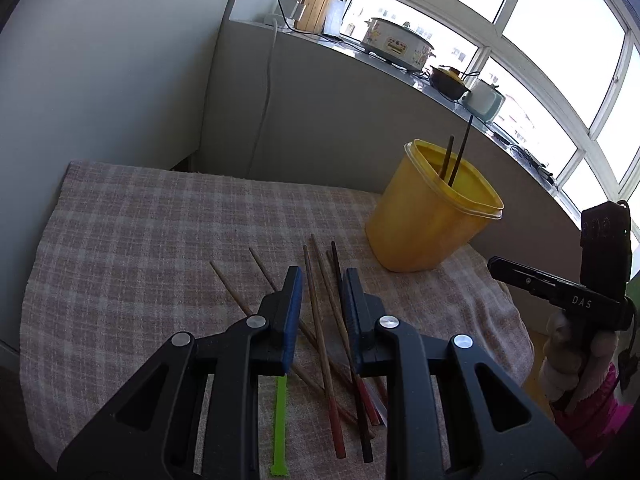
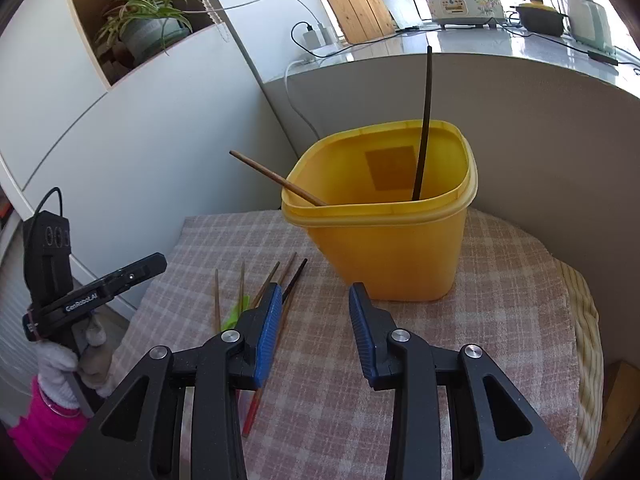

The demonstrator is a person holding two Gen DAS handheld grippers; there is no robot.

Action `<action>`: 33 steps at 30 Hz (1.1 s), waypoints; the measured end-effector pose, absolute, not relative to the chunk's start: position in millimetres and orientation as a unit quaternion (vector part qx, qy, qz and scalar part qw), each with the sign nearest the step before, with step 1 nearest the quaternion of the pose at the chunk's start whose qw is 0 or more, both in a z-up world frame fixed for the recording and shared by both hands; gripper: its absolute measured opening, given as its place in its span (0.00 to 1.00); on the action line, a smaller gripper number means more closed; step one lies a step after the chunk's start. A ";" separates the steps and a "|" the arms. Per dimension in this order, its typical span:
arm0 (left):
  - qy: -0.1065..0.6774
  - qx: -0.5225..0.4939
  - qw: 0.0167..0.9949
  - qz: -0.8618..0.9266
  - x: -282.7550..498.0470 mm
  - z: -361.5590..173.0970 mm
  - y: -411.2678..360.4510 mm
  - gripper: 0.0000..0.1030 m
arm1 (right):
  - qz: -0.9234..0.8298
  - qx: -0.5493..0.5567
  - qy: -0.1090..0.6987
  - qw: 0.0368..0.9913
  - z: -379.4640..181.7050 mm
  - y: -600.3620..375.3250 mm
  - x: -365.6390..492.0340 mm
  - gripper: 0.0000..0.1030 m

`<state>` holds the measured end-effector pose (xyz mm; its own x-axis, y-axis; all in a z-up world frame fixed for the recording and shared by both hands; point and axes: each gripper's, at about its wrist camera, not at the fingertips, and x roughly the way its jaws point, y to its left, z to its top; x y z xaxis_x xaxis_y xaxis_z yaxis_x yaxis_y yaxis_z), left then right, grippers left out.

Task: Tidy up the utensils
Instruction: 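Move both tools back down to the chopstick pile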

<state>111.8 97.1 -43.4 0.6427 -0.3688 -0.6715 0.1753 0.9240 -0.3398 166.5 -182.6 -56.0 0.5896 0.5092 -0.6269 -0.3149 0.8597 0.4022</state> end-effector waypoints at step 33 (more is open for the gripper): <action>0.483 -0.247 0.831 -0.121 148.1 -128.3 138.9 0.20 | 0.210 0.099 0.517 0.824 -134.4 -85.9 216.1 0.23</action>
<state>148.1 138.9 -128.3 0.5040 -0.4400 -0.7432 -0.0371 0.8487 -0.5276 216.1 -85.9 -134.4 0.3777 0.4479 -0.8104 -0.2433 0.8925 0.3798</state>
